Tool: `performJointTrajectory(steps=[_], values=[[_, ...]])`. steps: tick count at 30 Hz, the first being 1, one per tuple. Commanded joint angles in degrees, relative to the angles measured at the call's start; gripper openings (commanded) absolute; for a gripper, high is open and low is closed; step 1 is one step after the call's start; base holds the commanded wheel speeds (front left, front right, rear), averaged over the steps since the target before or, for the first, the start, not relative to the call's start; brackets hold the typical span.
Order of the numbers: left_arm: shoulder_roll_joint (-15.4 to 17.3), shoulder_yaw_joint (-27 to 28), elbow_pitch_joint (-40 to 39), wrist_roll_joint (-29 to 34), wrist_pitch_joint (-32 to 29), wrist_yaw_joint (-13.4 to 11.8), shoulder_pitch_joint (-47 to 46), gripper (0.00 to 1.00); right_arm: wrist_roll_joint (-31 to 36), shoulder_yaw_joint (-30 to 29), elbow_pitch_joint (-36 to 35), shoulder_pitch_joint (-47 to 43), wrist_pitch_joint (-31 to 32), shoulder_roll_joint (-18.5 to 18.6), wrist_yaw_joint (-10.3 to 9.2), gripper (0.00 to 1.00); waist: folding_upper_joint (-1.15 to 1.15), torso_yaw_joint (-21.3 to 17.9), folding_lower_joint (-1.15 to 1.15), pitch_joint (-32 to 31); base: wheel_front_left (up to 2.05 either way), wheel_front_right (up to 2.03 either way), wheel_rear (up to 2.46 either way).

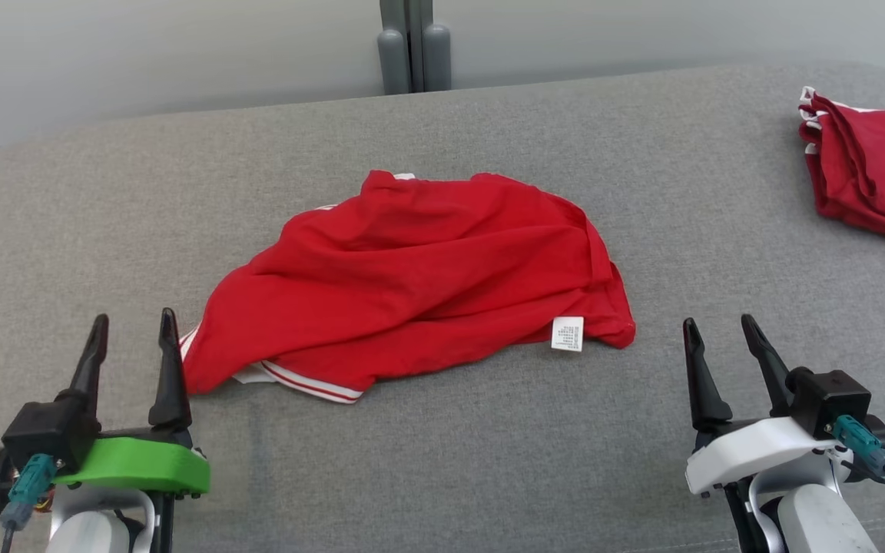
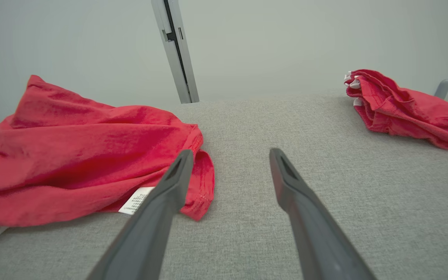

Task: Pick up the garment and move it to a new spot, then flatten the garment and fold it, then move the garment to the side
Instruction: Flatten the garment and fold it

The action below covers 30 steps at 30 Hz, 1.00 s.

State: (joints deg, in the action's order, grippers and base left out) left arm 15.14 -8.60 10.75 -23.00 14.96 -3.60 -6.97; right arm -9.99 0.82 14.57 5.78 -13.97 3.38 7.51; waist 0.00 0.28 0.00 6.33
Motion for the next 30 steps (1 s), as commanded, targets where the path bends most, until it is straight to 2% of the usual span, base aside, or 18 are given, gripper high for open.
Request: performJointTrajectory(steps=[1, 10, 19, 25, 30], values=[[-0.5, 1.5, -1.4, 1.2, 0.3, -0.5, 1.7, 1.0, -0.1, -0.1, 0.3, -0.9, -0.1, 0.3, -0.04, 1.0, 0.0, 1.2, 0.0, -1.4, 0.0, 0.0, 0.0], [-4.7, 6.9, -5.4, 5.1, 0.2, 1.6, 7.8, 1.0, -0.3, -0.4, 1.3, -1.5, 0.3, 0.6, -0.04, 1.0, 0.0, 2.6, 0.0, -2.8, 0.0, 0.0, 0.0], [-7.0, 8.7, -5.8, 8.2, 0.2, 4.3, 6.3, 1.0, 0.0, 1.5, 3.8, 4.4, 2.1, 3.2, -0.04, 1.0, 0.0, 4.0, 0.0, -1.7, 0.0, 0.0, 0.0], [-8.6, 9.4, -4.8, 9.4, 0.2, 6.0, 4.9, 1.0, 0.0, 2.4, 9.9, 9.0, 3.2, 4.2, -0.04, 1.0, 0.0, 5.8, 0.0, 0.5, 0.0, 0.0, 0.0], [-10.0, 9.4, -4.2, 10.3, 0.2, 7.2, 3.2, 1.0, -0.7, 2.8, 17.8, 12.0, 2.9, 4.5, -0.04, 1.0, 0.0, 7.9, 0.0, 3.1, 0.0, 0.0, 0.0]])
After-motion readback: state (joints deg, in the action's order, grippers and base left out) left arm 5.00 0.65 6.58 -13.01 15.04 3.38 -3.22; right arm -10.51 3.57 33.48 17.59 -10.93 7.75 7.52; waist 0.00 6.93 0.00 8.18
